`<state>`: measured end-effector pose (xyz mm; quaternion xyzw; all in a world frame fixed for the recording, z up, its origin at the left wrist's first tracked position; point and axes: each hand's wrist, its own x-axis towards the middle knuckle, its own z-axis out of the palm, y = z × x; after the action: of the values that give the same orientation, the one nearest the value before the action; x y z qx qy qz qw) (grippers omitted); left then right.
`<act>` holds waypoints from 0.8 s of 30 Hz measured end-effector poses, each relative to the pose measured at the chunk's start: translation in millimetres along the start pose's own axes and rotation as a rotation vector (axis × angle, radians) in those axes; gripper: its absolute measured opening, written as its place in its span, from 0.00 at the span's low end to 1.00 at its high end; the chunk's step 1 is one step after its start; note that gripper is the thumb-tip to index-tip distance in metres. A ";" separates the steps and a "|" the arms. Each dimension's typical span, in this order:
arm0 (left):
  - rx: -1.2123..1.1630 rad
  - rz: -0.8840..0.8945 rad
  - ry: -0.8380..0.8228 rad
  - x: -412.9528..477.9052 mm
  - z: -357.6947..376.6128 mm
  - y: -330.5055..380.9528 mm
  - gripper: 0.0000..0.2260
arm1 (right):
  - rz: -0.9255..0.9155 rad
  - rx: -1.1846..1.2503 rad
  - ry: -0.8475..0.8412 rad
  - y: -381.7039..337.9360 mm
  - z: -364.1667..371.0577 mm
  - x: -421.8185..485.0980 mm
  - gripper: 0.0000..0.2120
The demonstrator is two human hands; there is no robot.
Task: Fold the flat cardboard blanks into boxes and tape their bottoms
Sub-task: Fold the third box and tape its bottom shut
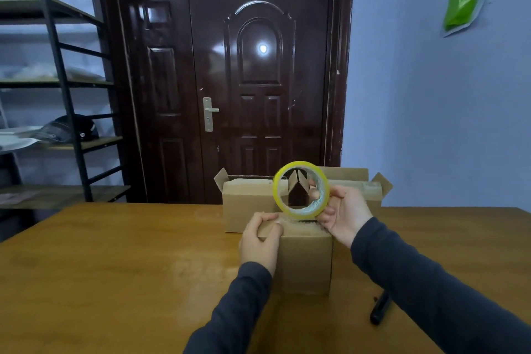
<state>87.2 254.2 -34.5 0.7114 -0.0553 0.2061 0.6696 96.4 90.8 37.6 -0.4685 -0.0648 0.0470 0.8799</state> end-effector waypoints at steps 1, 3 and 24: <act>0.001 -0.017 -0.021 1.5 -3.2 3.1 0.03 | -0.071 -0.114 0.069 1.2 5.2 0.6 0.12; 0.044 -0.034 -0.078 3.8 -10.8 9.5 0.02 | -0.180 -0.337 0.175 0.7 14.9 1.3 0.11; 0.600 -0.036 -0.345 13.2 -36.5 25.2 0.19 | -0.940 -2.022 0.009 0.9 -3.2 -30.2 0.11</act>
<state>82.2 289.9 -5.6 0.9017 -0.0921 0.0782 0.4150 67.1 84.4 32.9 -0.8982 -0.2409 -0.3669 0.0238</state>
